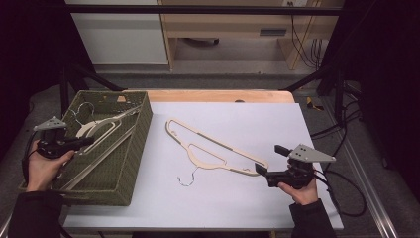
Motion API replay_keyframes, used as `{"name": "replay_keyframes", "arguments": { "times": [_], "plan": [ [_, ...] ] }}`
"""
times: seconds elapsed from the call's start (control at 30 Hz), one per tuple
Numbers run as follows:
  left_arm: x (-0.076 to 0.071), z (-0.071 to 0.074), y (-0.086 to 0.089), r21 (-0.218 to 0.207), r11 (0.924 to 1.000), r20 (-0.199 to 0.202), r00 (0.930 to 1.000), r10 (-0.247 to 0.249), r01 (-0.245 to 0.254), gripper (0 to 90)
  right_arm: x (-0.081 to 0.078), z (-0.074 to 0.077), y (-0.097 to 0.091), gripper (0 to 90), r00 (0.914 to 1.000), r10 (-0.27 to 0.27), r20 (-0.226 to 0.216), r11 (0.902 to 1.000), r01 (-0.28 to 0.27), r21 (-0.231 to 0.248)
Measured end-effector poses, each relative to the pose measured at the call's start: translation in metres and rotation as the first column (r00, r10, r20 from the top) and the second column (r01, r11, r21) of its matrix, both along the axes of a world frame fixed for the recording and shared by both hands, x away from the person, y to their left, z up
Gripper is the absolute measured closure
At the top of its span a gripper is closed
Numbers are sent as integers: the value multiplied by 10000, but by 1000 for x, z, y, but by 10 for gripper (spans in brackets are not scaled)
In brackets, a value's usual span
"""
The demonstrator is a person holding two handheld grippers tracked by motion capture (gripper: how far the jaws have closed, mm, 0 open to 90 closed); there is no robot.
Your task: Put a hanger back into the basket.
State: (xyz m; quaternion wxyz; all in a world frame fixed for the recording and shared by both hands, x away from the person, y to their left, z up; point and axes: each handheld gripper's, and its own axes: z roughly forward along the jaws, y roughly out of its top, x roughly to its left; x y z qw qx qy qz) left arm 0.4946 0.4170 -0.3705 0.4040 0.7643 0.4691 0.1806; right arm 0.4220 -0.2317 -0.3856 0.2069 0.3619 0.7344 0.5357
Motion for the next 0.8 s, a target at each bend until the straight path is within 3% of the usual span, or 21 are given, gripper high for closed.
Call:
{"name": "replay_keyframes", "arguments": {
  "times": [0.07,0.27,0.4,0.47,0.57,0.73,0.8],
  "plan": [
    [0,-2,1,-101,9998,-102,9998,167,-168,856,0,0,0,59,10000,4,-1,10000,-4,11],
    [5,-13,3,851,9916,-512,9934,1025,-979,838,0,0,0,59,10000,72,-7,10000,-72,-46],
    [6,-17,9,747,9872,-362,9889,1441,-1411,828,0,-1,0,60,10000,61,-17,10000,-62,-69],
    [8,-18,10,915,9815,-383,9843,1723,-1683,820,1,-1,1,59,10000,66,-48,9999,-66,-85],
    [12,-20,13,1483,9668,-530,9745,2181,-2083,768,1,-2,3,59,10000,88,-44,9999,-89,-102],
    [15,-24,17,1552,9527,-842,9574,2763,-2613,699,2,-2,3,59,9999,112,-48,9999,-112,-112],
    [17,-26,18,1772,9453,-1029,9501,2944,-2737,643,2,-2,3,60,9999,107,-66,9999,-108,-112]
  ]
}}
